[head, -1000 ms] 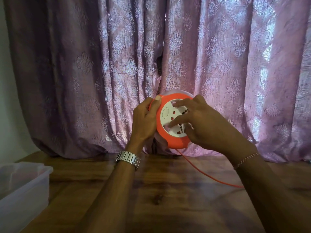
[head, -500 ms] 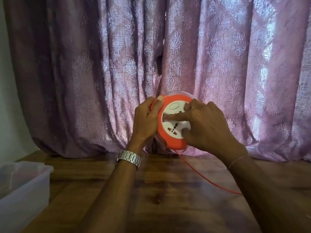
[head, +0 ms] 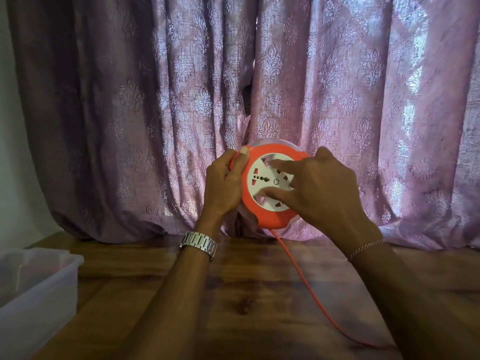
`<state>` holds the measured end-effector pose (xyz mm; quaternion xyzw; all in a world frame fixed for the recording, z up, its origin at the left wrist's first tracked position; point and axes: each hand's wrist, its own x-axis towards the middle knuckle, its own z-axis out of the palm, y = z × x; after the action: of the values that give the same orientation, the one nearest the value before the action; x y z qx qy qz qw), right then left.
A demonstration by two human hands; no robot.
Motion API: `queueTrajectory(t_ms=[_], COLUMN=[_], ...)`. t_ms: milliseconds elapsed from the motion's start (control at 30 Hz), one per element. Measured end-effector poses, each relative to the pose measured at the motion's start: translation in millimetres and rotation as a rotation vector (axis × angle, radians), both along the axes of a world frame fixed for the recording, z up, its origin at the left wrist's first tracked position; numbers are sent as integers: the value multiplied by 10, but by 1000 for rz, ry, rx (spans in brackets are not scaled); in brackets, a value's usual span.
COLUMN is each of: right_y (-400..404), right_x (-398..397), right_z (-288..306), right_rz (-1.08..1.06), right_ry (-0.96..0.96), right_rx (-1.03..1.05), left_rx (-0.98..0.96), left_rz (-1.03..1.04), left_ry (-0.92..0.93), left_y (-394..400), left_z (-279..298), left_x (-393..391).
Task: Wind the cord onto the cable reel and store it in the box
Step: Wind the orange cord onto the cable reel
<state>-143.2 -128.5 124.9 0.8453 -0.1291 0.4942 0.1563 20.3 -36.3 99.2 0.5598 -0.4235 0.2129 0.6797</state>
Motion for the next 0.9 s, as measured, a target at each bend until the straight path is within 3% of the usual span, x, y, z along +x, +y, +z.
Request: queueTrajectory(t_ms=[100, 200, 400, 600, 733, 900], right_y=[-50, -131, -100, -109, -76, -59], right_x=[-63, -93, -5, -5, -27, 35], right_z=[67, 109, 30, -3, -18, -40], right_rz=[145, 314, 277, 163, 120, 104], right_ry=[-19, 184, 347, 240, 175, -64], right_rx=[-134, -161, -199, -262, -139, 22], left_rx=[-12, -6, 9, 20, -2, -31], left_rz=[-20, -22, -24, 5, 9, -24], left_ry=[14, 17, -8, -20, -15, -1], left_y=[15, 31, 30, 19, 18, 13], left_z=[4, 7, 31, 19, 33, 40], left_x=[7, 8, -44, -56, -46, -41])
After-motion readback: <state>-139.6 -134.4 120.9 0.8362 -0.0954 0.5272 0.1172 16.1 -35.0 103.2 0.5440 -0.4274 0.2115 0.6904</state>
